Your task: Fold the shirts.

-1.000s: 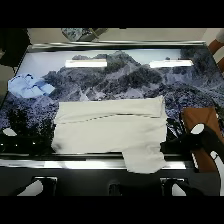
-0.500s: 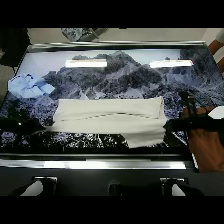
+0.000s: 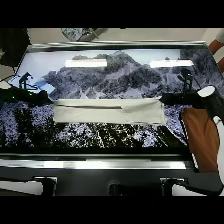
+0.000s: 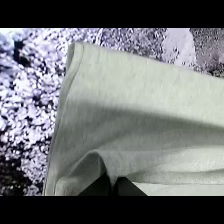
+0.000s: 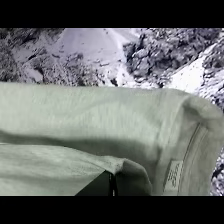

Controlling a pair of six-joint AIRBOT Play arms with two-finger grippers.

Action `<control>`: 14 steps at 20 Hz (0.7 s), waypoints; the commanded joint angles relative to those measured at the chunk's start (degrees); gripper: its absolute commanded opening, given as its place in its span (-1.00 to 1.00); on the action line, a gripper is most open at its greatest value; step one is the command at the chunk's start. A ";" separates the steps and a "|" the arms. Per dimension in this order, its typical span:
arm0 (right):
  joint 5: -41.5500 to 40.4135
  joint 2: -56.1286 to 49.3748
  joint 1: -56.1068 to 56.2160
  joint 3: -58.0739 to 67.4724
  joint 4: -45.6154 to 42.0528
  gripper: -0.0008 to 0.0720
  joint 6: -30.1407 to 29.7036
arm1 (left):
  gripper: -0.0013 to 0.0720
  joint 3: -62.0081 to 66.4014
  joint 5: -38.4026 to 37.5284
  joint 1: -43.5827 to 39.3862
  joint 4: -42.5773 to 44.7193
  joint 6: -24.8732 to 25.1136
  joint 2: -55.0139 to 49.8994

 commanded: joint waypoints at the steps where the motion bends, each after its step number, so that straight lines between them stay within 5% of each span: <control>1: -6.36 -6.88 0.87 2.54 0.39 -0.78 1.20 | -0.89 6.49 0.11 -1.36 -0.22 -1.09 -8.85; 7: -3.80 -11.13 1.01 2.49 -1.62 -0.78 1.18 | -0.87 6.40 -3.02 -1.36 -0.48 -5.62 -16.35; 8: -3.69 -11.13 1.22 2.49 -1.42 -0.78 1.14 | -0.60 6.45 -3.48 -1.33 -0.92 -6.25 -16.63; 9: -3.15 -10.80 1.22 2.49 -1.25 -0.75 0.94 | 0.06 6.54 -4.11 -1.29 -1.38 -6.25 -16.59; 10: -2.62 -10.03 1.05 2.49 -1.64 -0.36 0.79 | 0.57 7.19 -5.86 -1.16 -1.29 -6.21 -16.52; 11: -1.29 -8.57 0.31 2.51 -1.73 0.52 -1.07 | 0.62 8.37 -8.02 -0.74 -0.94 -5.90 -16.37; 12: 0.46 -6.86 -0.85 2.51 -1.81 0.97 -3.96 | 0.62 9.66 -9.70 -0.07 -0.85 -5.92 -16.09; 14: 5.51 -3.91 -5.11 2.51 -4.72 0.97 -5.51 | 0.62 11.43 -11.17 1.42 -0.87 -5.77 -14.16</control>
